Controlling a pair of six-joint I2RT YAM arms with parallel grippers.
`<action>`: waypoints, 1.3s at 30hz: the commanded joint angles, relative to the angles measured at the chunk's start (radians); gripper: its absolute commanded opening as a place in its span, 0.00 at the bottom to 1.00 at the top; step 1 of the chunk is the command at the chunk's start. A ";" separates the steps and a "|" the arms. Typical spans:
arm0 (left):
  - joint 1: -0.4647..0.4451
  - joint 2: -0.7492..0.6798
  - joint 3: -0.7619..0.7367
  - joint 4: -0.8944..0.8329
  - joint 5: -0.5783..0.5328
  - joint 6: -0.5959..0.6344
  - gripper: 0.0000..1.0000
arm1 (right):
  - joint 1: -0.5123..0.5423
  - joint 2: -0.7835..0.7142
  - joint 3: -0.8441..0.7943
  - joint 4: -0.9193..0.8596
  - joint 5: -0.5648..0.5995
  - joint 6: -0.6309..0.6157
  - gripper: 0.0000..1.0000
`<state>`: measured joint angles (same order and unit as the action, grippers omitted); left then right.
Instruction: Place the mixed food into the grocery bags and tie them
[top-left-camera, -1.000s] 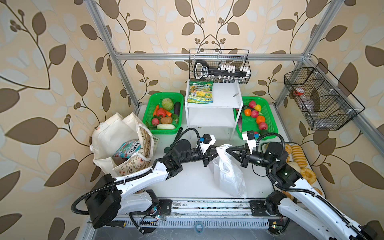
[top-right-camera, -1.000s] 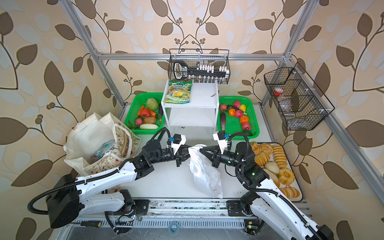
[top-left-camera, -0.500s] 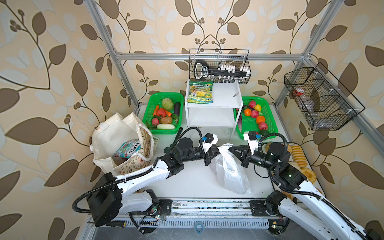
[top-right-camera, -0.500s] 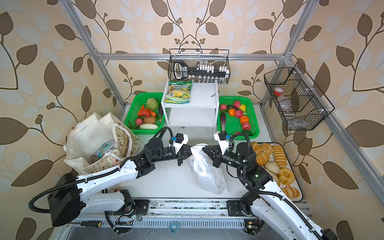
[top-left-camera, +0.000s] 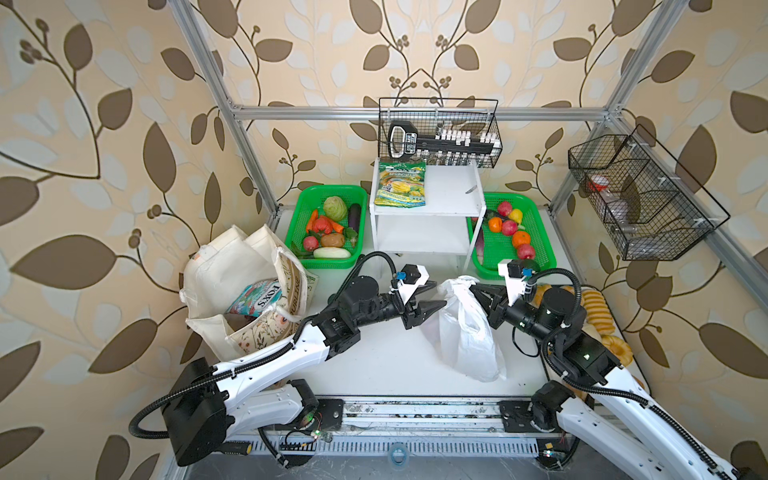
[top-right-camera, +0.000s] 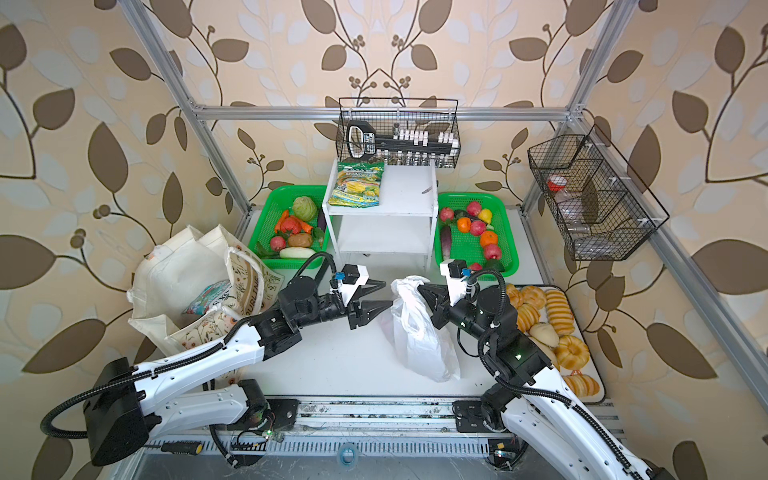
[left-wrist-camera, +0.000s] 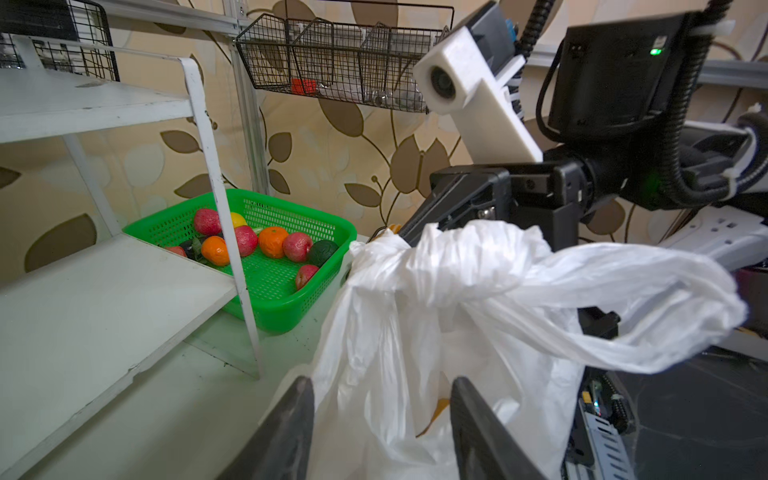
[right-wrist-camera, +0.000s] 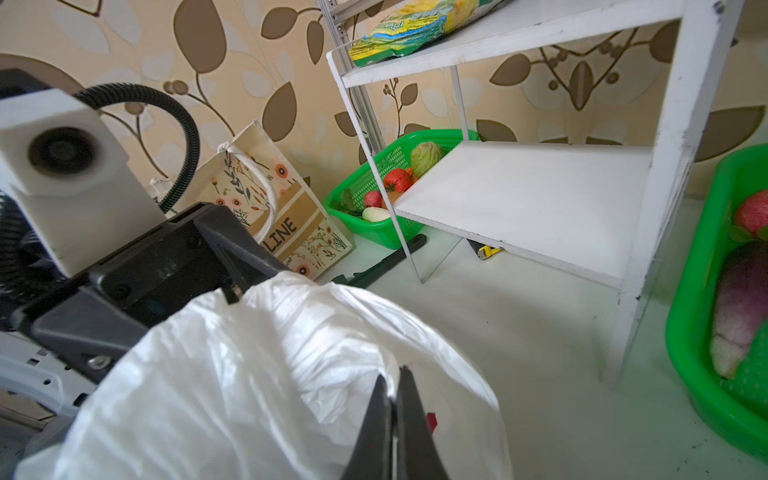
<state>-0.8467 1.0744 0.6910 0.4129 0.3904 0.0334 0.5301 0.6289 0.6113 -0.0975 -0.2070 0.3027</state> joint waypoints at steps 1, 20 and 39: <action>-0.069 -0.078 0.030 -0.051 -0.085 0.107 0.58 | 0.005 0.003 0.045 0.003 0.059 0.008 0.00; -0.437 0.059 0.190 -0.138 -0.580 0.606 0.76 | 0.003 0.076 0.057 0.020 0.042 0.110 0.00; -0.284 -0.245 0.004 -0.380 -0.891 0.072 0.00 | -0.070 0.012 0.097 -0.111 0.027 0.026 0.00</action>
<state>-1.1664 0.8825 0.7292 0.0803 -0.4377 0.2596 0.4759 0.6514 0.6643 -0.1944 -0.1703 0.3458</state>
